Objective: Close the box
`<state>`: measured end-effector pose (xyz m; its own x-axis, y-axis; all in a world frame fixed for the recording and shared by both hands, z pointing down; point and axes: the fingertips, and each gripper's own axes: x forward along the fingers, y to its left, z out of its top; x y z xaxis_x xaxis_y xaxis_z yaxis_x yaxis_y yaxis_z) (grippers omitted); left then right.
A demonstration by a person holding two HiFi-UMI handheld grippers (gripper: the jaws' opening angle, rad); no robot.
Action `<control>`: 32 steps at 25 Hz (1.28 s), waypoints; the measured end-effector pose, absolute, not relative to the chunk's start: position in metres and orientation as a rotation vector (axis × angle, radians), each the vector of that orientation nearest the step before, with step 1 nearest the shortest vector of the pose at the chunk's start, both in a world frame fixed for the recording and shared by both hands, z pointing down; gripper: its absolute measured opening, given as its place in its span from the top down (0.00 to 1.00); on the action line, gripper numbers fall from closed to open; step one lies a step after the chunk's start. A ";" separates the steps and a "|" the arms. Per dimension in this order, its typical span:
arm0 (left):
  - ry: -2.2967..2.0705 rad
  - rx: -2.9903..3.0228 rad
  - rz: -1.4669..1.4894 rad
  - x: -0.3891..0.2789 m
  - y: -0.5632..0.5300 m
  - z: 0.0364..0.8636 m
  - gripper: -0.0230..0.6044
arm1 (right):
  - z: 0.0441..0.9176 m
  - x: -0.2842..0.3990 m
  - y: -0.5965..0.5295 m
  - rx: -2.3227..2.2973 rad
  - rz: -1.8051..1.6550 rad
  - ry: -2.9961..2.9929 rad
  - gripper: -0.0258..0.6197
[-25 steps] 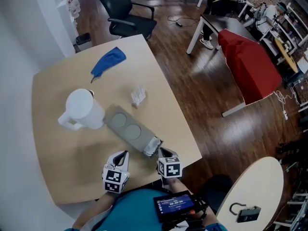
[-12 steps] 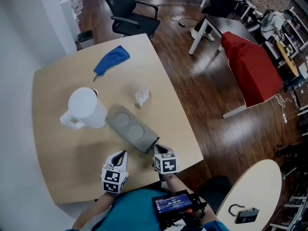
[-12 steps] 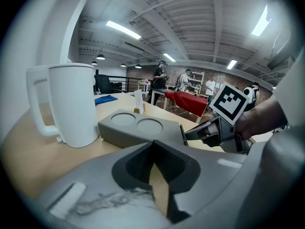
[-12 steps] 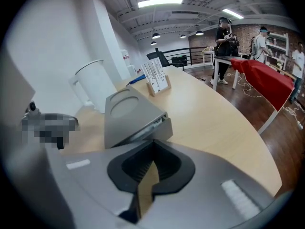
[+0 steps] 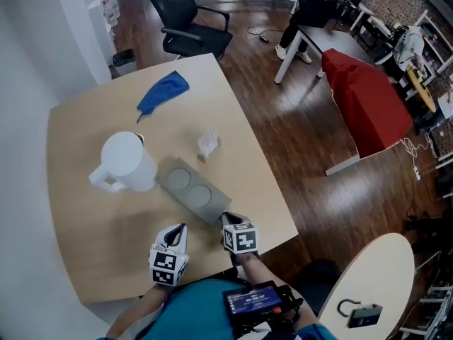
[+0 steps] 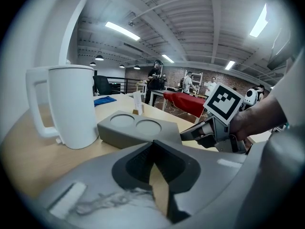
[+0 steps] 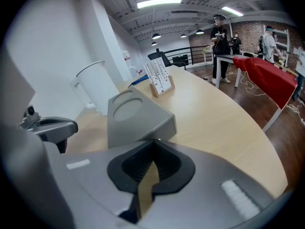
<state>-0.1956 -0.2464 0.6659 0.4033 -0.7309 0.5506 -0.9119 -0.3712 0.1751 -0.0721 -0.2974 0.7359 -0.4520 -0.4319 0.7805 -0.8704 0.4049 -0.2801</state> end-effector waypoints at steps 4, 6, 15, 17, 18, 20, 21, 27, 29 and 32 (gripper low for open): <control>-1.380 2.232 0.526 -0.184 -0.248 0.662 0.98 | 0.723 -0.070 -0.294 1.111 0.886 -2.077 0.97; -1.360 2.243 0.507 -0.175 -0.250 0.658 0.98 | 0.710 -0.065 -0.291 1.124 0.885 -2.098 0.97; -1.299 2.345 0.385 -0.116 -0.258 0.609 0.98 | 0.621 -0.020 -0.280 1.250 0.725 -2.232 0.97; -1.307 2.372 0.358 -0.104 -0.258 0.591 0.98 | 0.601 -0.011 -0.275 1.259 0.655 -2.265 0.97; -1.312 2.389 0.343 -0.098 -0.258 0.582 0.98 | 0.592 -0.006 -0.273 1.263 0.622 -2.281 0.97; -1.326 2.423 0.314 -0.084 -0.256 0.563 0.98 | 0.575 0.005 -0.268 1.270 0.574 -2.319 0.97; -1.336 2.438 0.303 -0.078 -0.254 0.554 0.98 | 0.566 0.010 -0.265 1.272 0.557 -2.342 0.97; -1.452 2.457 0.296 -0.057 -0.227 0.523 0.98 | 0.538 0.033 -0.243 1.246 0.472 -2.466 0.97; -1.488 2.438 0.304 -0.051 -0.216 0.519 0.98 | 0.536 0.041 -0.237 1.232 0.461 -2.497 0.97; -1.538 2.414 0.322 -0.043 -0.203 0.510 0.98 | 0.531 0.050 -0.233 1.200 0.464 -2.541 0.97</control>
<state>-0.0430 -0.2033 0.5102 0.4147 -0.8511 0.3219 -0.9088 -0.4055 0.0985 0.0497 -0.2331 0.5311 -0.6098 -0.6887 0.3922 -0.7828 0.6006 -0.1627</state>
